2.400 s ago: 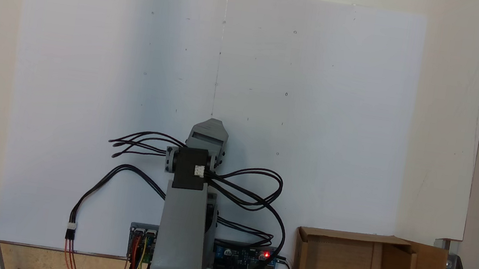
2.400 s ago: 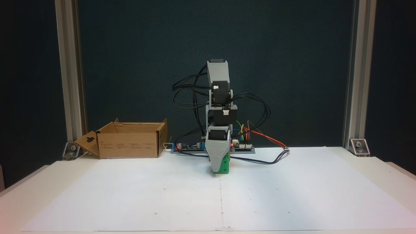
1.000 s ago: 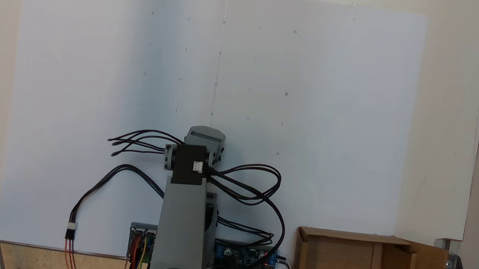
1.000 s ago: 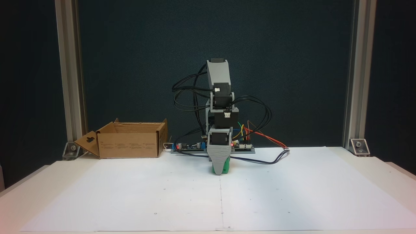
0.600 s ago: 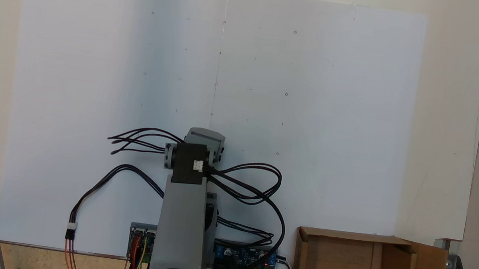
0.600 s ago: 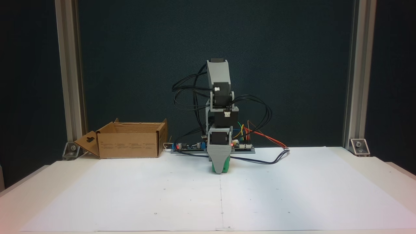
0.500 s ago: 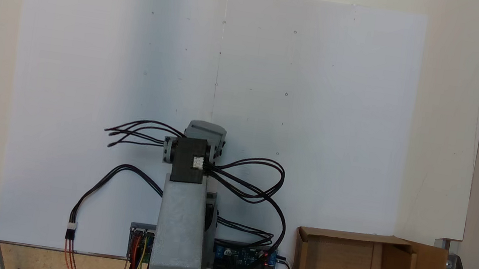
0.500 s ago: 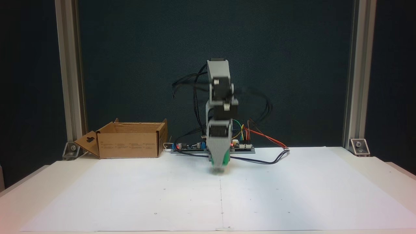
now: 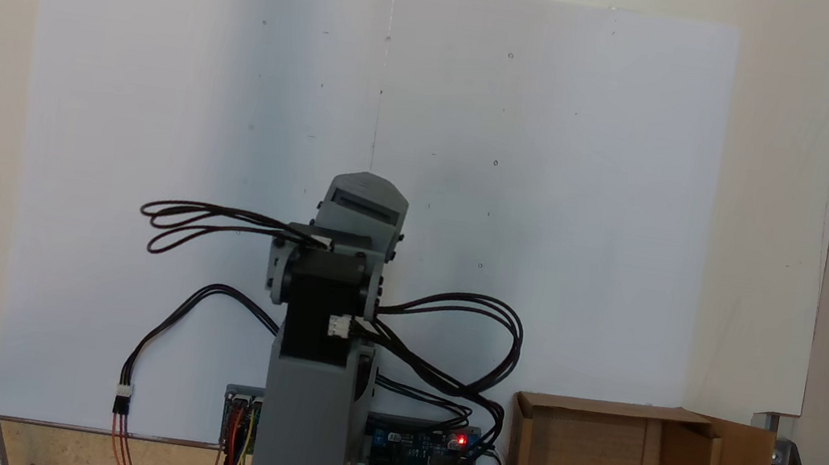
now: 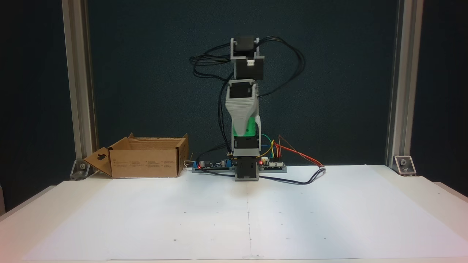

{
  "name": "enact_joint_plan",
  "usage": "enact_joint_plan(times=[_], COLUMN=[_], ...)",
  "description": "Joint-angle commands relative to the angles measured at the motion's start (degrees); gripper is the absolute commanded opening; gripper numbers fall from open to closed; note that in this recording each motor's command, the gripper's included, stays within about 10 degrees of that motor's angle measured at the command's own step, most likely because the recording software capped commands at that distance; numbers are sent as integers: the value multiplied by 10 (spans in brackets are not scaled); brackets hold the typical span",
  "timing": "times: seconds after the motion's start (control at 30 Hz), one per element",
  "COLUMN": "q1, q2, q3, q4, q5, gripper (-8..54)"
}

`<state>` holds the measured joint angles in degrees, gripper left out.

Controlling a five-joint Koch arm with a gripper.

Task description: Grasp a green dice and put it in the bin.

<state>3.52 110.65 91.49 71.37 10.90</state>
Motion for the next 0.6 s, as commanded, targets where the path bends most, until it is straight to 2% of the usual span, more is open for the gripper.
enact_joint_plan(times=[0.0,0.23,0.57], q1=[54,347,725], q2=[10,-53,-114], q3=[-33,-65,-81], q4=[16,-66,-145], q5=[-27,-196,-335], gripper=[121,121,121])
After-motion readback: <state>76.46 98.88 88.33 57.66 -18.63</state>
